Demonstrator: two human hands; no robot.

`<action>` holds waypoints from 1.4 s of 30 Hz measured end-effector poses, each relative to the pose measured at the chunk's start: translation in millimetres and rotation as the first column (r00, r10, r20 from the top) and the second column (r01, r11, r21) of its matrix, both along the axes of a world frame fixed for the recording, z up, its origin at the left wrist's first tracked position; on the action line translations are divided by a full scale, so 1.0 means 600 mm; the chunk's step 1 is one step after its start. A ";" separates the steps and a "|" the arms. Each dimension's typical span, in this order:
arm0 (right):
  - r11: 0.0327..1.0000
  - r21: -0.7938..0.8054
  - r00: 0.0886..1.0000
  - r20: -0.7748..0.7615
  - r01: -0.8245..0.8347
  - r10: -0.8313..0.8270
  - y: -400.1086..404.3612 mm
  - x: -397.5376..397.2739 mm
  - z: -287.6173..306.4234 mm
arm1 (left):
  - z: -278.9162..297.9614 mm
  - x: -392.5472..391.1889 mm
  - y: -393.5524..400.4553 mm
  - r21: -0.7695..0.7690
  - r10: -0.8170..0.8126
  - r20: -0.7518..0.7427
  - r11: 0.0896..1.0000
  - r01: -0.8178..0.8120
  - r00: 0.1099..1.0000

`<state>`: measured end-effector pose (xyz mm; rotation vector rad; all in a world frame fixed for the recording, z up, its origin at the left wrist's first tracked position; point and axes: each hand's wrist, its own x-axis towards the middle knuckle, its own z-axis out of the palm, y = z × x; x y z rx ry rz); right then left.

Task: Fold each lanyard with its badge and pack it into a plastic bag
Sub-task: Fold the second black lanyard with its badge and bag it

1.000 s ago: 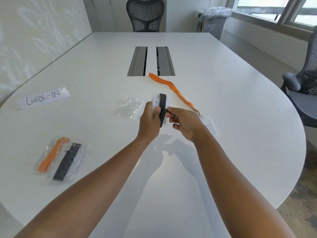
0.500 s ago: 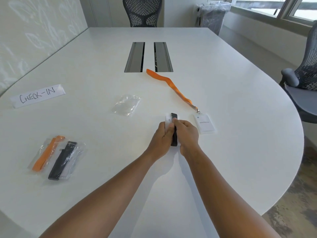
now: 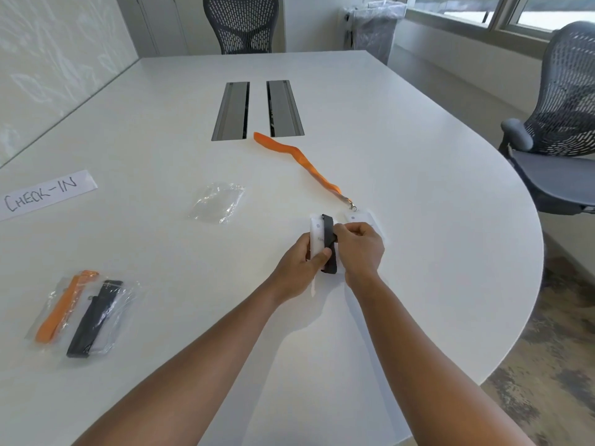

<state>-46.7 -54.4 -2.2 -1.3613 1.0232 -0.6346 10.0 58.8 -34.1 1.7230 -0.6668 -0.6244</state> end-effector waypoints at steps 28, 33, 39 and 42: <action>0.863 -0.422 0.961 -0.140 -0.276 0.239 -0.001 -0.006 -0.057 | -0.011 0.008 -0.046 0.238 0.231 0.368 0.913 -0.332 0.901; 0.767 -0.534 0.932 -0.260 -0.357 0.252 0.000 -0.002 -0.072 | -0.015 0.004 -0.040 0.233 0.267 0.464 0.883 -0.407 0.844; 0.677 -0.620 0.909 -0.371 -0.395 0.191 0.003 0.001 -0.079 | -0.017 0.004 -0.031 0.264 0.257 0.566 0.844 -0.468 0.784; 0.665 -0.631 0.903 -0.398 -0.399 0.165 0.001 0.004 -0.081 | -0.016 0.004 -0.027 0.265 0.260 0.563 0.842 -0.469 0.784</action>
